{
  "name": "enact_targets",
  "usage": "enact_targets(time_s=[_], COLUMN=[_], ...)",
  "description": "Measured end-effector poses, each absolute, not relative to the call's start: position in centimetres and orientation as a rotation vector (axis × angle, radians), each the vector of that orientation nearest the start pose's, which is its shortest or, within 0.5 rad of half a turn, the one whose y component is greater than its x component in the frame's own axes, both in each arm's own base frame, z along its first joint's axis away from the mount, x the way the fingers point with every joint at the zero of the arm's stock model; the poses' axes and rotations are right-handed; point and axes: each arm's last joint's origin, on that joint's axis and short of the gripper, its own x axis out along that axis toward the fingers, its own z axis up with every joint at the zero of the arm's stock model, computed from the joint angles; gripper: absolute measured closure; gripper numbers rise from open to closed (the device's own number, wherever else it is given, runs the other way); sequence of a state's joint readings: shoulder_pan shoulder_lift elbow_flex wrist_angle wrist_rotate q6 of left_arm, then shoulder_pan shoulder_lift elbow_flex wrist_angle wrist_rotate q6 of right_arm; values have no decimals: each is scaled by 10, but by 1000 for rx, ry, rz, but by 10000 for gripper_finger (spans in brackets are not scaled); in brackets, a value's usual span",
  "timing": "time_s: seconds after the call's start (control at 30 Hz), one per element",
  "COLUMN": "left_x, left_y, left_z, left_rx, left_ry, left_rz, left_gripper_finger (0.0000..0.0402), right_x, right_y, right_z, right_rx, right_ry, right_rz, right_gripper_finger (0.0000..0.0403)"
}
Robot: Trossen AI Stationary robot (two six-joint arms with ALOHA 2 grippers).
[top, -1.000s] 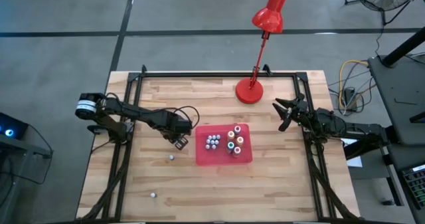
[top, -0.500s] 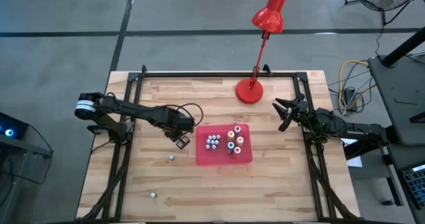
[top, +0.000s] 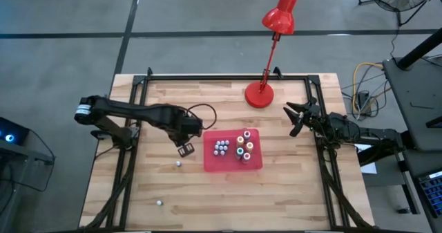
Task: Pick & Place food coloring
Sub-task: Put the small red food coloring bottle into the red bin
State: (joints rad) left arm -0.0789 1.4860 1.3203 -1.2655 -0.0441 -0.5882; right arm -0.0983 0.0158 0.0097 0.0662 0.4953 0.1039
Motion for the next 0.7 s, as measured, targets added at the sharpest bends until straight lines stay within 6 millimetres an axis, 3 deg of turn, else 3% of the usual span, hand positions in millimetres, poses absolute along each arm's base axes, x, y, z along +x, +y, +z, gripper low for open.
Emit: enact_targets(time_s=[0.33,0.7], left_x=[260,286], left_y=[-48,-64], left_z=[333,327], left_rx=[-326,-276], left_ry=[1337,1353], left_rz=[247,184], left_gripper_finger=[364,366], right_x=[93,93], right_y=[-23,-23], right_z=[172,172], right_rx=[113,112], right_ry=[-91,-90], right_rz=[-590,-591], right_gripper_finger=[275,275])
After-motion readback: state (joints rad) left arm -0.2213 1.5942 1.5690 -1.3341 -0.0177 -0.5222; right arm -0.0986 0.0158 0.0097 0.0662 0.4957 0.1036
